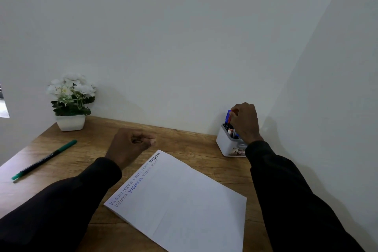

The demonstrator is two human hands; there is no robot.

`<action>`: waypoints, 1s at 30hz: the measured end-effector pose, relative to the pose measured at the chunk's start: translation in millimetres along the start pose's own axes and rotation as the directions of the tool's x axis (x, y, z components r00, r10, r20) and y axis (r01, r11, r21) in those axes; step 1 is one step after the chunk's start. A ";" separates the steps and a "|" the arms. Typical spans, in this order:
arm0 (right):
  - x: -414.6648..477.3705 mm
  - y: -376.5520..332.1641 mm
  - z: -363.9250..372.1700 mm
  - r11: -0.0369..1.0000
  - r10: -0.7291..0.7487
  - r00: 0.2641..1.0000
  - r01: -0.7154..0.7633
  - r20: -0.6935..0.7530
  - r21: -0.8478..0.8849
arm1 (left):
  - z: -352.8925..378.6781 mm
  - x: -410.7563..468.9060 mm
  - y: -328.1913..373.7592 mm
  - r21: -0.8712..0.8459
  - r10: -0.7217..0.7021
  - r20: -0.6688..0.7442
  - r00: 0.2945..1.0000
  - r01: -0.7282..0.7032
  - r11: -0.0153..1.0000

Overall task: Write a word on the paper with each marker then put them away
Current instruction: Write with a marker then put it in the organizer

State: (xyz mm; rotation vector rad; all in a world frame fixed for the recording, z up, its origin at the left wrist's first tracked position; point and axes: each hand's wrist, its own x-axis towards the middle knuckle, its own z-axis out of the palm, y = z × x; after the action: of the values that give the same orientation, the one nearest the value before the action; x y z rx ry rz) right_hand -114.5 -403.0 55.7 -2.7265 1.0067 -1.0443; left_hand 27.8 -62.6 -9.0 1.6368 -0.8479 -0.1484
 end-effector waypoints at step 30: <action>-26.9 -27.5 -29.6 0.942 0.080 0.992 -0.044 -0.093 0.333 | -27.9 -17.7 10.4 0.029 -0.013 -0.033 0.999 0.014 0.999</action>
State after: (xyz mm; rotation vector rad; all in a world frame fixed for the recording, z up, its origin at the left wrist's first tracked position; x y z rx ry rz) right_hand -132.4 -360.3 70.2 -2.3783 0.8342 -1.2318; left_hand 25.3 -29.7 1.6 1.6683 -0.8174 -0.1188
